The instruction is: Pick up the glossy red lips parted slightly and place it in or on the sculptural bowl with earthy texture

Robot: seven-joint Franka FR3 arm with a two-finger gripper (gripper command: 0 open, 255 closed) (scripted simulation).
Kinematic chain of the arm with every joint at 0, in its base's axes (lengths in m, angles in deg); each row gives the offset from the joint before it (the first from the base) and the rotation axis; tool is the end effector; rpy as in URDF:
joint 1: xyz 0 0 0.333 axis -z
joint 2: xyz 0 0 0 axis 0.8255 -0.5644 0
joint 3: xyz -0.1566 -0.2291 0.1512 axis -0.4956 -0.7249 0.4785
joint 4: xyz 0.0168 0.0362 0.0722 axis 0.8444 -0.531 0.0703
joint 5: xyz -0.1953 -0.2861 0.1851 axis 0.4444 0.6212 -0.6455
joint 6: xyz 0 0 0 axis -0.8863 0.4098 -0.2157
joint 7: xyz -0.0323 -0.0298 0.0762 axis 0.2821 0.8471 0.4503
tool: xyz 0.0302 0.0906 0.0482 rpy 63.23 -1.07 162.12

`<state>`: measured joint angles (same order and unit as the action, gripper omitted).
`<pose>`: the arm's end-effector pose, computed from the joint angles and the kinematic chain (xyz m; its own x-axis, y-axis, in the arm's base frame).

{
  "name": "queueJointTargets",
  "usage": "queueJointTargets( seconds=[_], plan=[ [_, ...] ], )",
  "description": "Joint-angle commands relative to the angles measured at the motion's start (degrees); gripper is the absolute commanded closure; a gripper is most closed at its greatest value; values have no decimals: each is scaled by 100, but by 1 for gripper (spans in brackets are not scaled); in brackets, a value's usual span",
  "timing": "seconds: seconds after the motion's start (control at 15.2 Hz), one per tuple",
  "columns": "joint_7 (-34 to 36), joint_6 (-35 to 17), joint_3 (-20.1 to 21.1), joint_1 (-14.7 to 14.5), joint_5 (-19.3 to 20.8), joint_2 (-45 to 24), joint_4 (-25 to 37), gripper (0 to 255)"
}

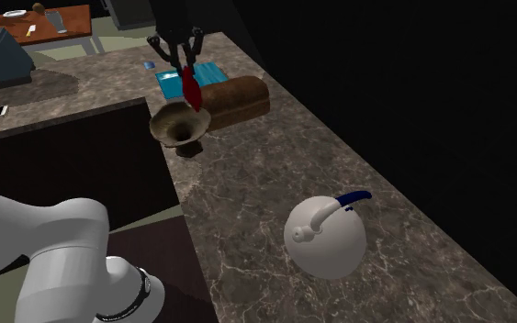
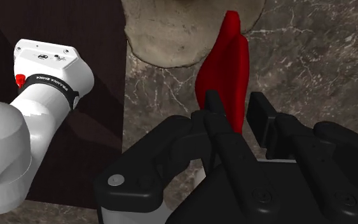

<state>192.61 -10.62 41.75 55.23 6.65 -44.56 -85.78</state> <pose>0.2737 0.3880 0.6462 0.3012 -0.9387 0.1678 -0.9534 -0.3000 0.0330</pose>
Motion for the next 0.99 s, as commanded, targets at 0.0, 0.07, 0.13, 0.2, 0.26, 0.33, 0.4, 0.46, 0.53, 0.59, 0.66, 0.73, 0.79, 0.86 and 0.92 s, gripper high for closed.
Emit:
queueJointTargets(
  seconds=[0.0, 0.07, 0.13, 0.2, 0.26, 0.33, 0.4, 0.46, 0.53, 0.59, 0.66, 0.73, 0.79, 0.86, 0.92],
  plan=[
    [184, 75, 87, -96, -143, 144, -31, 255],
    [286, 114, 142, -145, -212, 206, -34, 255],
    [356, 141, 182, -176, -258, 245, -33, 255],
    [343, 64, 171, -188, -280, 282, -139, 255],
    [331, -13, 161, -201, -301, 316, -243, 255],
    [320, -89, 153, -213, -320, 349, -345, 255],
    [311, -166, 147, -225, -339, 380, -446, 255],
    [302, -242, 142, -237, -357, 408, -545, 255],
    [294, -317, 139, -248, -375, 435, -642, 255],
    [288, -393, 137, -259, -391, 460, -737, 255],
    [282, -468, 136, -270, -407, 483, -831, 255],
    [277, -544, 137, -280, -422, 505, -924, 255],
    [272, -619, 139, -290, -437, 524, -1014, 255],
    [269, -694, 143, -299, -450, 542, -1104, 255],
    [266, -769, 147, -308, -464, 558, -1192, 255]
  ],
)
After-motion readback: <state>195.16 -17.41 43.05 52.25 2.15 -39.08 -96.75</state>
